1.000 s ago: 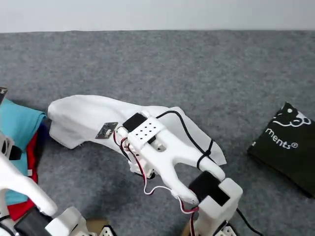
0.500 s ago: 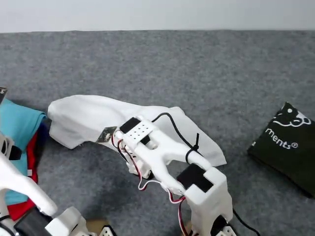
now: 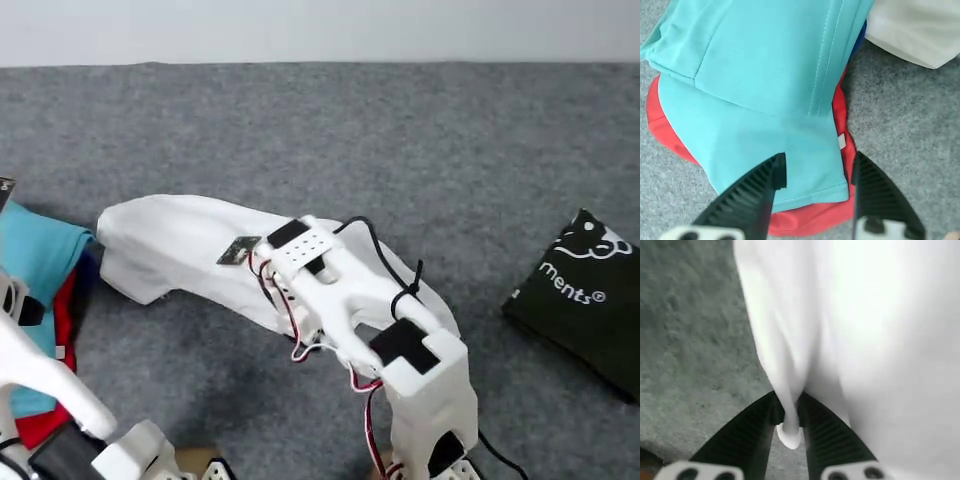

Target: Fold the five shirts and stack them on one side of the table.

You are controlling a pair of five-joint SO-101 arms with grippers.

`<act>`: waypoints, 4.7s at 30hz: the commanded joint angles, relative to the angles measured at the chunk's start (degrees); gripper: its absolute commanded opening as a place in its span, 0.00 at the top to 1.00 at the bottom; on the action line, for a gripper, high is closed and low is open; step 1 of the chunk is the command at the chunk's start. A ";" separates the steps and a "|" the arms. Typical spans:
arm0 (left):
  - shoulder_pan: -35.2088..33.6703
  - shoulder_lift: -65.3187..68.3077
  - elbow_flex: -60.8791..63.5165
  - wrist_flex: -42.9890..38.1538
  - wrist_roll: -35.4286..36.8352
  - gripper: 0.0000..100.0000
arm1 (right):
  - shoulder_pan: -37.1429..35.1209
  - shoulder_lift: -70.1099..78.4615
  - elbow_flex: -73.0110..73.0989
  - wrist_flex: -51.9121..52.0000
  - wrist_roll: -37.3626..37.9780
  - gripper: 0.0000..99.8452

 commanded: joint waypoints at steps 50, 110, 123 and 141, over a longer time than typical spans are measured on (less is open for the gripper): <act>39.74 -12.57 34.42 -17.67 2.73 0.78 | 37.32 -42.59 10.29 19.47 12.13 0.99; 60.13 1.14 19.56 -3.52 8.18 0.78 | 59.47 -42.59 10.20 11.47 12.84 0.99; 54.59 22.33 2.15 -18.64 8.35 0.78 | 59.56 -42.59 10.29 11.47 12.75 0.99; 50.99 32.09 -22.55 1.14 6.33 0.78 | 59.82 -42.59 10.02 11.38 12.75 0.99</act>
